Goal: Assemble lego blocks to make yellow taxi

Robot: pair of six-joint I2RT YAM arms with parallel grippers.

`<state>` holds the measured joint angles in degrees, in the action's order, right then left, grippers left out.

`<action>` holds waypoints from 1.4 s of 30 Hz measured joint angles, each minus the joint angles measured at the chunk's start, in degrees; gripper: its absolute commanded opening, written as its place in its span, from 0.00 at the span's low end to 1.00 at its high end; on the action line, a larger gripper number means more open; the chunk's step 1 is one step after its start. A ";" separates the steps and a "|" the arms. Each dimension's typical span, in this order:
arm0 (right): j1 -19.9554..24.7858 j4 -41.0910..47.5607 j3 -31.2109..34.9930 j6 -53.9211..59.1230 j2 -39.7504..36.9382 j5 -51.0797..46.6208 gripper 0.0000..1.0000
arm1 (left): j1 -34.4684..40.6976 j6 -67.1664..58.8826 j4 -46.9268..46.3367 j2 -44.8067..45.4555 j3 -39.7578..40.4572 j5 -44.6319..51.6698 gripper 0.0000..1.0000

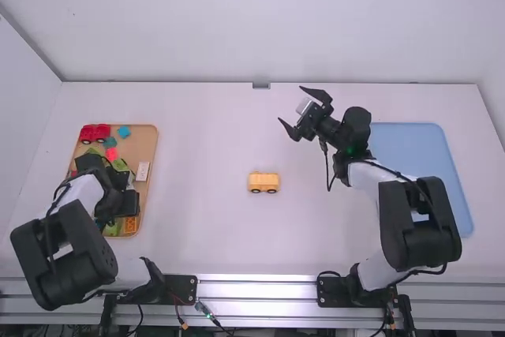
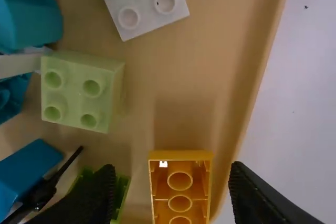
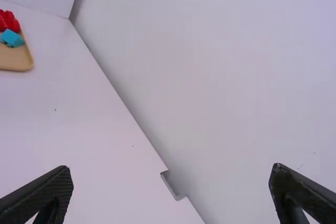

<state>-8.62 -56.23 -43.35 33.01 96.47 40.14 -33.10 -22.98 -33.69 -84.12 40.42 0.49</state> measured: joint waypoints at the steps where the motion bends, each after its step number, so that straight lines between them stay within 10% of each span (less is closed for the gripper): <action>1: 0.00 -0.44 0.02 -0.35 0.00 0.00 0.99 | 0.00 0.04 -0.07 0.00 0.00 -0.02 0.64; 42: 0.00 -1.75 0.02 -2.64 0.00 -0.02 0.99 | -0.02 4.20 -5.53 -12.52 5.70 0.94 0.52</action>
<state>-8.62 -57.98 -43.33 30.37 96.47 40.12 -33.12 -18.79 -39.22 -96.64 46.13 1.43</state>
